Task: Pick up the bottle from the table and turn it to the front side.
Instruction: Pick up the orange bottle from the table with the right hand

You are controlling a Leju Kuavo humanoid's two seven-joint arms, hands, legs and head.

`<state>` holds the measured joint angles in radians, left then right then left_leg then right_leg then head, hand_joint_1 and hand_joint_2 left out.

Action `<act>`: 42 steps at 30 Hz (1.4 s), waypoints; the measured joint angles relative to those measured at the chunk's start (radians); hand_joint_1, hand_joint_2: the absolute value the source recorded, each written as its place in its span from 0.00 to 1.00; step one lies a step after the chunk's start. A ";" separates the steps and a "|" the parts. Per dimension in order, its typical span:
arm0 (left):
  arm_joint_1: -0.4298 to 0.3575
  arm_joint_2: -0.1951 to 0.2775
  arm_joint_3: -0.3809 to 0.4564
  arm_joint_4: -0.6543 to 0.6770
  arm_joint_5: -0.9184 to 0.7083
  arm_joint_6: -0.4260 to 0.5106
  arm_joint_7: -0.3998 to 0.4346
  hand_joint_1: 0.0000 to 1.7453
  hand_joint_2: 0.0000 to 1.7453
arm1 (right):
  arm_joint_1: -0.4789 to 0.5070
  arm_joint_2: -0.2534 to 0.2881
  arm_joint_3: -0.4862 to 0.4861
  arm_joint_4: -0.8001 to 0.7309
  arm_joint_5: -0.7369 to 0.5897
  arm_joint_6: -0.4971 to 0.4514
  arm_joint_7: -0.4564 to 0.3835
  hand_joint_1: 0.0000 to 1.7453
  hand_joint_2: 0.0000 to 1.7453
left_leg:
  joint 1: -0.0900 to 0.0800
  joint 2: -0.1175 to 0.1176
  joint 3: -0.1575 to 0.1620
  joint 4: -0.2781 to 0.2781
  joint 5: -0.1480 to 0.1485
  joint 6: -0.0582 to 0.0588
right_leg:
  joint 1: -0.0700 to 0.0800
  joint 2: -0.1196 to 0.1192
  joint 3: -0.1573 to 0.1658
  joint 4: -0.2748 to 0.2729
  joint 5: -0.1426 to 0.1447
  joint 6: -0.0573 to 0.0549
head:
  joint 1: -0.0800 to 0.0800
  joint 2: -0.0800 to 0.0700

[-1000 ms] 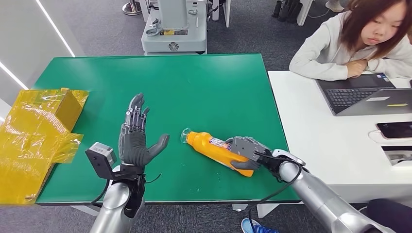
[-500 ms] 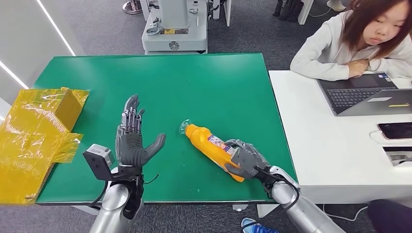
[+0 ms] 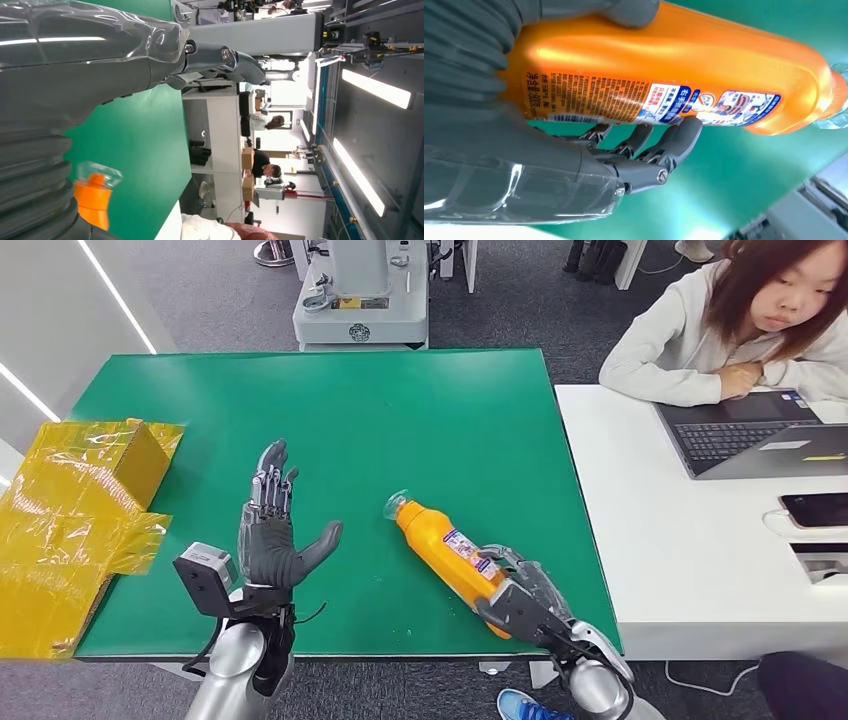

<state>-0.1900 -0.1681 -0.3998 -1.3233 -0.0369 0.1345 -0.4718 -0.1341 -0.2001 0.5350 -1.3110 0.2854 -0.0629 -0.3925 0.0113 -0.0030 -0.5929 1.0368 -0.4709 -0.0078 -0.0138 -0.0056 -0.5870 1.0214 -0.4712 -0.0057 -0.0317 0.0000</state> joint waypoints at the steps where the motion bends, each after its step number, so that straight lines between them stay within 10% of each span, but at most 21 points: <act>1: 0.001 0.000 0.000 0.000 -0.003 -0.001 -0.002 0.00 1.00 | 0.009 0.001 -0.009 -0.010 0.013 -0.013 -0.006 1.00 1.00 | 0.000 0.000 0.000 0.000 0.000 0.000 | 0.000 0.000 0.000 0.000 0.000 0.000 | 0.000 0.000; 22: -0.041 0.025 0.001 0.049 0.015 -0.100 0.004 0.00 1.00 | 0.007 0.020 -0.073 -0.084 0.143 -0.200 -0.090 1.00 1.00 | 0.000 0.001 -0.001 0.000 0.000 0.000 | 0.000 0.000 -0.001 0.000 0.000 0.000 | 0.000 0.000; 42: -0.337 0.054 0.046 0.410 0.219 -0.433 0.110 0.00 1.00 | -0.334 0.116 0.054 -0.036 0.189 -0.262 -0.126 1.00 1.00 | 0.000 0.001 -0.001 0.000 0.003 -0.001 | 0.000 0.001 -0.002 0.002 0.002 -0.001 | 0.000 0.000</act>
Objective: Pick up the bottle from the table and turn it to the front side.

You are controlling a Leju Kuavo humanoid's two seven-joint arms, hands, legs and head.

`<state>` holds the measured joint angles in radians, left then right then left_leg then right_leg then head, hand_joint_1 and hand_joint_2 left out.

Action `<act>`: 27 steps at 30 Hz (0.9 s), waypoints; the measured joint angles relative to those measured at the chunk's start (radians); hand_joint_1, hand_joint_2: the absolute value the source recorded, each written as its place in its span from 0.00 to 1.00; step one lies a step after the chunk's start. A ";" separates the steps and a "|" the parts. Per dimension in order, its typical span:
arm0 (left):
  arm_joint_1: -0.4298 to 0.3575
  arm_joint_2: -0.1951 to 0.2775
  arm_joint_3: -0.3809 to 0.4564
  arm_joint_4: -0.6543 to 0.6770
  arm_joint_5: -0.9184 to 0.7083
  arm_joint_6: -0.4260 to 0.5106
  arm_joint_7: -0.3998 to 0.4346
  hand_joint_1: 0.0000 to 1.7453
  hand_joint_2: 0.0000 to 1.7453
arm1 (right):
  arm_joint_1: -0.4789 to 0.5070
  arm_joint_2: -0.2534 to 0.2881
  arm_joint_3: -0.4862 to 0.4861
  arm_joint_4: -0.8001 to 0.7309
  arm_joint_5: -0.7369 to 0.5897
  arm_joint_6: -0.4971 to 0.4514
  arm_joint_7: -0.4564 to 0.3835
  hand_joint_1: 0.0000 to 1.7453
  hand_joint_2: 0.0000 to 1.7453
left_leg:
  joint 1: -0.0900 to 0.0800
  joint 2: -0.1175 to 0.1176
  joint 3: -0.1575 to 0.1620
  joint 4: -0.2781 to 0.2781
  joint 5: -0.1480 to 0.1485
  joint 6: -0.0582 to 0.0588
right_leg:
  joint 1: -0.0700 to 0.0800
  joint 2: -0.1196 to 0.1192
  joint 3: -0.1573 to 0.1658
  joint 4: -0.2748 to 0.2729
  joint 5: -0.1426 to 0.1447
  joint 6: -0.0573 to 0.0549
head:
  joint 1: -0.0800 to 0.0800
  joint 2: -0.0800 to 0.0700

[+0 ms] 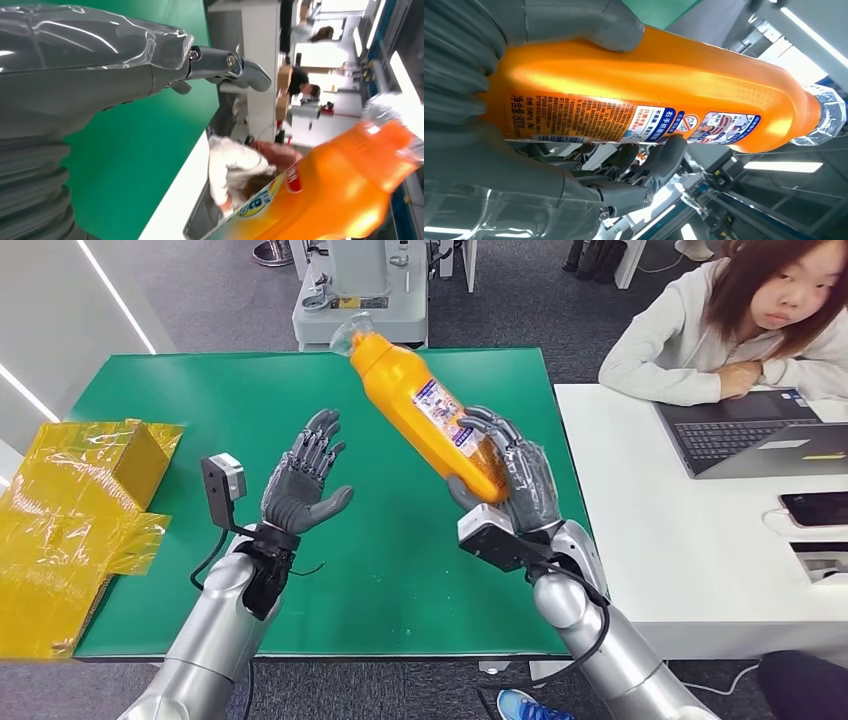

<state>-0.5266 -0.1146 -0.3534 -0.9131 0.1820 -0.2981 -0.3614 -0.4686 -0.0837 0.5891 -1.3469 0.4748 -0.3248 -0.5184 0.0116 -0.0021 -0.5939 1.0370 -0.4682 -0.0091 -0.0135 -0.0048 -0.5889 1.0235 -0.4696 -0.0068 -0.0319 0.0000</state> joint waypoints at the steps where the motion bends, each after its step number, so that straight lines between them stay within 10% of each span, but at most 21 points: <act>1: -0.016 0.000 0.001 0.021 0.012 -0.018 0.006 0.00 1.00 | -0.011 0.006 0.009 0.003 0.000 0.001 0.003 1.00 1.00 | 0.000 0.000 0.000 0.000 0.000 0.000 | 0.000 0.000 0.000 0.000 0.000 0.000 | 0.000 0.000; 15: -0.199 -0.024 0.001 0.174 0.235 -0.234 0.125 0.00 1.00 | -0.063 0.067 0.082 0.070 0.021 0.007 0.008 1.00 1.00 | 0.000 0.000 0.000 0.000 0.000 0.000 | 0.000 0.000 0.000 0.000 0.000 0.000 | 0.000 0.000; 27: -0.247 -0.055 0.000 0.179 0.274 -0.211 0.171 0.00 1.00 | -0.062 0.088 0.084 0.120 0.033 0.006 0.001 1.00 1.00 | 0.000 0.000 0.000 0.000 0.000 0.000 | 0.000 0.000 -0.001 0.000 0.000 0.000 | 0.000 0.000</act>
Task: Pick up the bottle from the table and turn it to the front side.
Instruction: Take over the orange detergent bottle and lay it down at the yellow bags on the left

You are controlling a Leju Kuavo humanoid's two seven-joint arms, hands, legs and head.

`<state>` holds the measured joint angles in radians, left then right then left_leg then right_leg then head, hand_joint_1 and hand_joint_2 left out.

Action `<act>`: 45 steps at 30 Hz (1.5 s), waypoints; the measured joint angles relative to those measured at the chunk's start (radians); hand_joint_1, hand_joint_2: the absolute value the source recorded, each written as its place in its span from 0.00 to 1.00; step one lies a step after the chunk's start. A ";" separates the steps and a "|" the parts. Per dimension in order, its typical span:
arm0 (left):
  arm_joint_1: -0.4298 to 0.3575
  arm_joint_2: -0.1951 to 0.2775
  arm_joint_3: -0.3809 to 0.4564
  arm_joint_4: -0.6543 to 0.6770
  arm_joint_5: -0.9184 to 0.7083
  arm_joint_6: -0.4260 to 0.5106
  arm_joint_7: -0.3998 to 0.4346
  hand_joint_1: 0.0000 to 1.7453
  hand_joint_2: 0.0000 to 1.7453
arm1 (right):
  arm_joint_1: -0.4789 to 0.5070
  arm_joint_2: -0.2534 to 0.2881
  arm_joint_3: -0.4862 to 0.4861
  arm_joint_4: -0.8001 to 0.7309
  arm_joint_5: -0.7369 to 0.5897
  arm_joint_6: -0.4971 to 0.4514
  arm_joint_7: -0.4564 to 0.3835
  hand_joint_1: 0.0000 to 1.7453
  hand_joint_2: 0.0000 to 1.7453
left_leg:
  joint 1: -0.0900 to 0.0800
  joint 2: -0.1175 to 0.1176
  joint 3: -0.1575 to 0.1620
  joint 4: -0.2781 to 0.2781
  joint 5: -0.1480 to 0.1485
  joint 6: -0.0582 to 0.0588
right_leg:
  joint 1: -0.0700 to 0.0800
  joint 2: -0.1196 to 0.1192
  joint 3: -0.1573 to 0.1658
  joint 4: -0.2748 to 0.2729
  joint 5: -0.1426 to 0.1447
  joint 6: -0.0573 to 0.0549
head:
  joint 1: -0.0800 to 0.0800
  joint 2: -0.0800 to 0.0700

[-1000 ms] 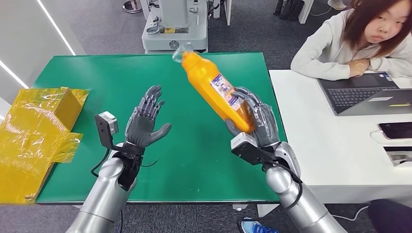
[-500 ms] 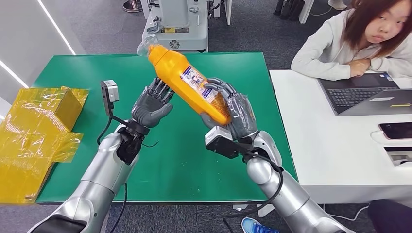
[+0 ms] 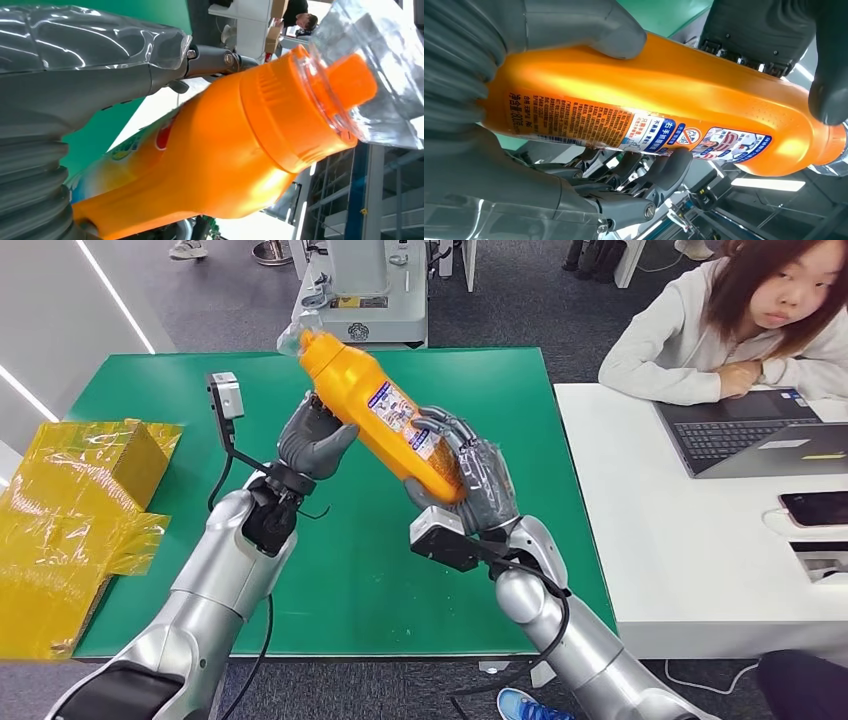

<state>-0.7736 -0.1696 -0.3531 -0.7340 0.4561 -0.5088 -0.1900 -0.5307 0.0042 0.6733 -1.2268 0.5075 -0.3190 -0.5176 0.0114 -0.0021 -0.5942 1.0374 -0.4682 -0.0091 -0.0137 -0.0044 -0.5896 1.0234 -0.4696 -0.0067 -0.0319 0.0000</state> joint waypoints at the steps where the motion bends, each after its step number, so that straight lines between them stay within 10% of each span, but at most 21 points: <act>1: -0.004 -0.002 -0.001 0.001 -0.005 0.009 0.000 0.00 1.00 | 0.000 0.001 0.000 0.003 0.000 0.002 -0.002 1.00 1.00 | 0.000 0.000 0.000 0.000 0.000 0.000 | 0.000 0.000 0.000 0.000 0.000 0.000 | 0.000 0.000; 9: -0.047 -0.022 -0.049 0.061 -0.099 0.080 -0.052 0.03 1.00 | 0.000 0.011 -0.002 0.043 0.008 0.005 0.006 1.00 1.00 | 0.000 0.000 0.000 0.000 0.000 0.000 | 0.000 0.000 0.000 0.000 0.000 0.000 | 0.000 0.000; 13: -0.055 -0.026 -0.109 0.087 -0.213 0.131 -0.070 0.95 1.00 | 0.001 0.008 -0.007 0.071 0.008 0.000 0.001 1.00 1.00 | 0.000 0.000 0.000 0.000 0.000 0.000 | 0.000 0.000 0.000 0.000 0.000 0.000 | 0.000 0.000; 14: -0.056 -0.027 -0.121 0.092 -0.227 0.133 -0.070 0.99 1.00 | 0.000 0.007 -0.009 0.079 0.007 0.001 -0.001 1.00 1.00 | 0.000 0.000 0.000 0.000 0.000 0.000 | 0.000 0.000 0.000 0.000 0.000 0.000 | 0.000 0.000; 34: -0.075 -0.034 -0.170 0.123 -0.269 0.141 -0.069 1.00 1.00 | -0.010 0.007 -0.024 0.138 -0.004 0.002 -0.005 0.99 1.00 | 0.000 0.000 0.000 0.000 0.000 0.000 | 0.000 0.000 0.000 0.000 0.000 0.000 | 0.000 0.000; 38: -0.070 -0.034 -0.170 0.123 -0.275 0.158 -0.086 1.00 1.00 | -0.009 0.006 -0.027 0.136 -0.009 0.002 -0.005 0.00 1.00 | 0.000 0.000 0.000 0.000 0.000 0.000 | 0.000 0.000 0.000 0.000 0.000 0.000 | 0.000 0.000; 45: -0.090 -0.003 -0.165 0.075 -0.434 0.419 -0.145 1.00 1.00 | 0.052 -0.027 -0.034 0.031 -0.050 0.002 -0.019 0.00 1.00 | 0.000 0.000 0.000 0.000 0.000 0.000 | 0.000 0.000 -0.001 0.000 0.000 0.000 | 0.000 0.000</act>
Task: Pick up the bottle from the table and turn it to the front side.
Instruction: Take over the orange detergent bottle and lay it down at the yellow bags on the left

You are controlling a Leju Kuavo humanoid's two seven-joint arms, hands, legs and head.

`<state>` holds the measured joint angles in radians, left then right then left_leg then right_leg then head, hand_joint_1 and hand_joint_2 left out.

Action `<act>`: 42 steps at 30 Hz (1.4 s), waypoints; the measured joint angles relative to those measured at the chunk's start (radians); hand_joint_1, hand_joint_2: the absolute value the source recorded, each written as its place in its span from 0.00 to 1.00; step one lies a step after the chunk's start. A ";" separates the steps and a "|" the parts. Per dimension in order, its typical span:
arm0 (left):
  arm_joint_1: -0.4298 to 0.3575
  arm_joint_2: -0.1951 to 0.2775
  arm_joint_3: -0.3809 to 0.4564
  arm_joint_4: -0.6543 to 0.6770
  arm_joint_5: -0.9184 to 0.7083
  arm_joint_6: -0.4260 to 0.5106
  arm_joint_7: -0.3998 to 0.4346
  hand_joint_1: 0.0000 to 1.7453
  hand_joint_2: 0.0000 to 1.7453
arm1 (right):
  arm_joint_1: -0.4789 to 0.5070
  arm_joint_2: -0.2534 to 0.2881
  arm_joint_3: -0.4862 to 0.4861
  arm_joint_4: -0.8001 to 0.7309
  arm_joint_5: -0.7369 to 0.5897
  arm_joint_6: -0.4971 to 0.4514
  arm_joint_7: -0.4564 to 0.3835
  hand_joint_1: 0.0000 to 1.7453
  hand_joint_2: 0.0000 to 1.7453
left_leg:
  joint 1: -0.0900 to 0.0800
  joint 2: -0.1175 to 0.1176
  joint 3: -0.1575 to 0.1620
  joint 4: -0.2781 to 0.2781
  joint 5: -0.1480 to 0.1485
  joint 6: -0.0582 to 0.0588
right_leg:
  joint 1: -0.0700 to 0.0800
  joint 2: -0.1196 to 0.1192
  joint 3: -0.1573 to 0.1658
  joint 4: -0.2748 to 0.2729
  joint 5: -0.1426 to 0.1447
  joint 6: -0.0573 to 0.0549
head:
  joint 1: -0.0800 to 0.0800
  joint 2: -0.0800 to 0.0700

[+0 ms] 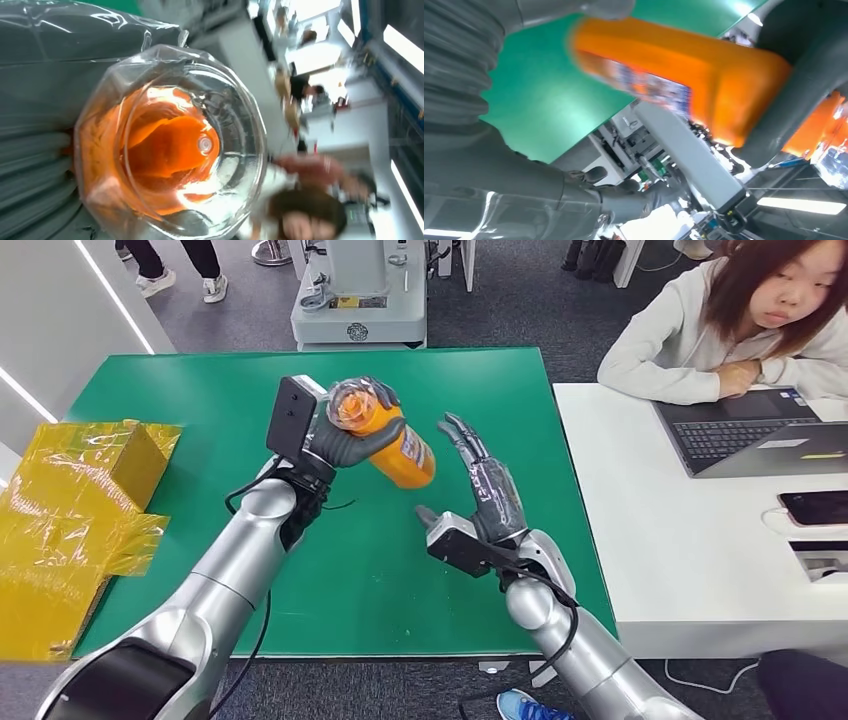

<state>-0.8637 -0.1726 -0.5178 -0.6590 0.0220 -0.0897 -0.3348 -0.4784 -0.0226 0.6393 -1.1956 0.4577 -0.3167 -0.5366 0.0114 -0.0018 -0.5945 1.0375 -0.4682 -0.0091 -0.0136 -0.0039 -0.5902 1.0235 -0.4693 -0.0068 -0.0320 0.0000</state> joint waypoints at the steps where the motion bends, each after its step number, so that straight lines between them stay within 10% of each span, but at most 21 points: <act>1: -0.009 0.010 0.005 -0.009 -0.020 0.016 0.003 1.00 1.00 | 0.013 -0.008 0.000 -0.021 -0.003 0.001 0.000 0.00 1.00 | 0.000 0.000 0.000 0.000 0.000 0.000 | 0.000 0.000 0.000 0.000 0.000 0.000 | 0.000 0.000; 18: -0.261 0.189 0.055 -0.013 -0.546 0.352 0.005 1.00 1.00 | 0.149 -0.109 -0.001 -0.237 -0.101 0.003 -0.060 0.00 1.00 | 0.000 0.001 0.000 0.000 0.000 0.000 | 0.000 0.001 -0.001 0.000 0.000 0.000 | 0.000 0.000; 27: -0.318 0.240 -0.050 0.073 -0.980 0.545 0.106 1.00 1.00 | 0.196 -0.134 -0.001 -0.287 -0.104 -0.034 -0.070 0.00 1.00 | 0.000 0.002 0.000 0.000 0.000 0.000 | 0.000 0.002 -0.001 0.000 0.000 0.000 | 0.000 0.000; 42: -0.308 0.313 -0.163 0.187 -1.311 0.581 0.233 1.00 1.00 | 0.294 -0.147 -0.046 -0.392 -0.041 -0.073 -0.040 0.00 1.00 | 0.000 0.002 0.000 -0.001 0.000 0.000 | 0.000 0.002 -0.001 0.000 0.000 0.000 | 0.000 0.000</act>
<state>-1.1719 0.1406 -0.6809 -0.4722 -1.2890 0.4911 -0.1022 -0.1842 -0.1692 0.5931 -1.5872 0.4165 -0.3899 -0.5769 0.0115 0.0003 -0.5947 1.0369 -0.4682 -0.0093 -0.0136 -0.0015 -0.5911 1.0239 -0.4692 -0.0072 -0.0319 0.0000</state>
